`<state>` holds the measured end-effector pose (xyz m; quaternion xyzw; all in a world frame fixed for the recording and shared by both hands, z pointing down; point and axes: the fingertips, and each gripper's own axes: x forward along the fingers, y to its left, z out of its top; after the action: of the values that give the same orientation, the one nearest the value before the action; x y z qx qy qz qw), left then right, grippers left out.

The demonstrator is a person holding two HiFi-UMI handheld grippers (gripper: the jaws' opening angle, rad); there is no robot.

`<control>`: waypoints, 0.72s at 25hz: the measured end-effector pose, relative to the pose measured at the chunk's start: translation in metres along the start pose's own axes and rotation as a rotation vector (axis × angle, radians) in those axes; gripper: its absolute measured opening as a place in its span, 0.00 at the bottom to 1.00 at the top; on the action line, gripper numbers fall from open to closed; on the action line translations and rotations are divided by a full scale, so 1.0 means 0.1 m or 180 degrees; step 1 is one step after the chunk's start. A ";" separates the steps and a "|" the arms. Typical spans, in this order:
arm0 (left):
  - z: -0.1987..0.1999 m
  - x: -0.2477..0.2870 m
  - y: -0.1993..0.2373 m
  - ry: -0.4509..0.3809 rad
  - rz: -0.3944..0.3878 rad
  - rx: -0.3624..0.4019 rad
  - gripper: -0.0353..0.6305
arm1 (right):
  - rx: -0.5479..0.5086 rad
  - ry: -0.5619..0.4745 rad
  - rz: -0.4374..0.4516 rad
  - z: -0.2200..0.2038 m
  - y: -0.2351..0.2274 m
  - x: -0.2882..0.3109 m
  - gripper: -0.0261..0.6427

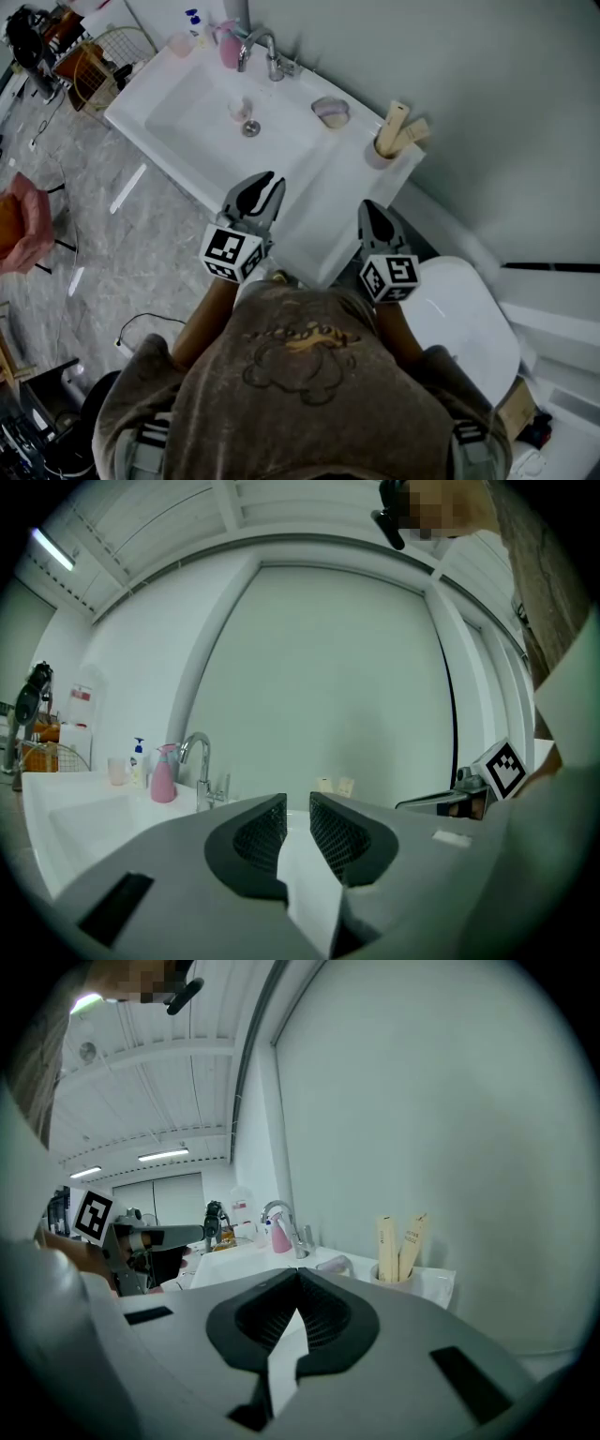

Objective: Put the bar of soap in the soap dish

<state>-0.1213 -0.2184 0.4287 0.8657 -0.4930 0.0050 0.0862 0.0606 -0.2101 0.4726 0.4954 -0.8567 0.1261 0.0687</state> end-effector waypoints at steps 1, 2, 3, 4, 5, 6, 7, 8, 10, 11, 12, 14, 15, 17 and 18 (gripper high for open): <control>0.00 -0.02 0.01 -0.0004 0.0021 -0.0011 0.15 | 0.0008 -0.0006 -0.0001 0.01 0.02 -0.01 0.04; -0.01 -0.04 0.01 0.0004 0.0041 -0.0023 0.10 | 0.0025 -0.0013 -0.0009 0.01 0.04 -0.02 0.04; -0.03 -0.06 0.02 0.0026 0.0060 -0.0034 0.07 | 0.0044 -0.0022 -0.0024 0.01 0.04 -0.03 0.04; -0.04 -0.07 0.02 0.0054 0.0077 -0.0040 0.06 | 0.0060 -0.0032 -0.0043 -0.01 0.04 -0.04 0.04; -0.06 -0.08 0.02 0.0078 0.0093 -0.0041 0.06 | 0.0063 -0.0038 -0.0062 -0.02 0.03 -0.05 0.04; -0.07 -0.08 0.03 0.0090 0.0106 -0.0042 0.06 | 0.0053 -0.0037 -0.0080 -0.03 0.02 -0.06 0.04; -0.07 -0.07 0.03 0.0090 0.0117 -0.0045 0.06 | 0.0037 -0.0032 -0.0096 -0.03 0.02 -0.06 0.04; -0.08 -0.06 0.02 0.0085 0.0123 -0.0049 0.06 | 0.0030 -0.0035 -0.0107 -0.03 0.01 -0.07 0.04; -0.08 -0.03 0.01 0.0076 0.0112 -0.0060 0.06 | 0.0046 -0.0068 -0.0122 -0.04 -0.01 -0.08 0.04; -0.07 -0.02 -0.01 0.0069 0.0097 -0.0069 0.06 | 0.0044 -0.0074 -0.0134 -0.04 -0.03 -0.08 0.04; -0.06 0.00 -0.02 0.0060 0.0083 -0.0078 0.06 | 0.0029 -0.0081 -0.0144 -0.04 -0.04 -0.09 0.04; -0.03 0.01 -0.05 0.0046 0.0057 -0.0095 0.06 | -0.0001 -0.0136 -0.0159 0.00 -0.04 -0.10 0.04; -0.03 0.01 -0.06 0.0043 0.0048 -0.0105 0.06 | -0.0014 -0.0163 -0.0175 0.02 -0.05 -0.10 0.04; -0.04 0.02 -0.07 0.0041 0.0041 -0.0121 0.06 | -0.0026 -0.0184 -0.0211 0.04 -0.08 -0.10 0.04; -0.04 0.02 -0.07 0.0043 0.0046 -0.0123 0.06 | -0.0011 -0.0188 -0.0222 0.04 -0.10 -0.09 0.04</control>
<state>-0.1137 -0.2163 0.4321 0.8603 -0.4986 0.0019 0.1062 0.0744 -0.2085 0.4679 0.5284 -0.8408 0.1075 0.0486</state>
